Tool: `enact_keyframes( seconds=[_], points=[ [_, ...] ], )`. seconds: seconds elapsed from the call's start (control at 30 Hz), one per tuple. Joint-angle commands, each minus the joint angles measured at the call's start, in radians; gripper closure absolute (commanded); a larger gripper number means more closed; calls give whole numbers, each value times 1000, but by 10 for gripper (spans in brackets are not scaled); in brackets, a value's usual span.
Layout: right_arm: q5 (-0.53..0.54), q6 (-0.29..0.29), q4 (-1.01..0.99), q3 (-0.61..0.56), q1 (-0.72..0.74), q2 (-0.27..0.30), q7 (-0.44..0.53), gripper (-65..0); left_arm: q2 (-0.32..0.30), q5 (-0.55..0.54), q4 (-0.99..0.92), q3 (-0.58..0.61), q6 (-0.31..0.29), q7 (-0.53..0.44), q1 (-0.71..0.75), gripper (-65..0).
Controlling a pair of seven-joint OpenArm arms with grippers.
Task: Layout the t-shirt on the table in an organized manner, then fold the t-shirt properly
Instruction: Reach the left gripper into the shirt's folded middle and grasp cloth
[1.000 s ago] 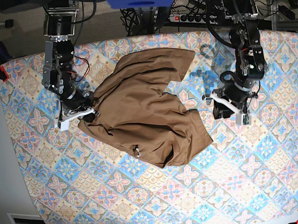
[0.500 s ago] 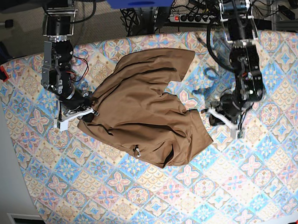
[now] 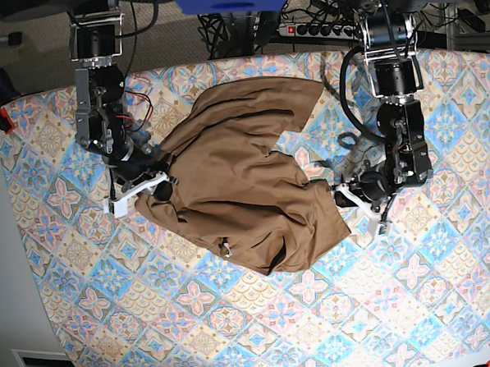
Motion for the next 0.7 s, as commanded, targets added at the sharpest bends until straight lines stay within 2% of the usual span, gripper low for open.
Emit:
enact_keyframes(
  seconds=[0.0, 0.1, 0.23, 0.27, 0.33, 0.53, 0.6, 0.67],
  points=[
    [12, 10, 36, 6, 17, 8, 20, -208, -2, -17, 14, 32, -20, -19, -27, -168],
    [9, 10, 86, 11, -11, 8, 22, -243, -1, -17, -26, 120, -34, -23, -74, -142],
    [9, 10, 168, 11, -49, 7, 22, -253, 24, -15, -187, 180, -34, -72, -159, -10],
    [9, 10, 187, 11, -58, 7, 22, -253, 24, -15, -227, 183, -34, -92, -176, 0],
    [9, 10, 208, 11, -81, 7, 22, -253, 27, -18, -279, 184, -34, -112, -204, 0],
    [9, 10, 208, 14, -114, 8, 22, -253, 31, -23, -273, 176, -32, -111, -210, 0],
    [9, 10, 213, 35, -134, 8, 22, -251, 27, -23, -211, 175, -32, -89, -199, 0],
    [9, 10, 213, 58, -149, 8, 22, -250, 8, -23, -81, 109, -32, -37, -150, 0]
  ],
)
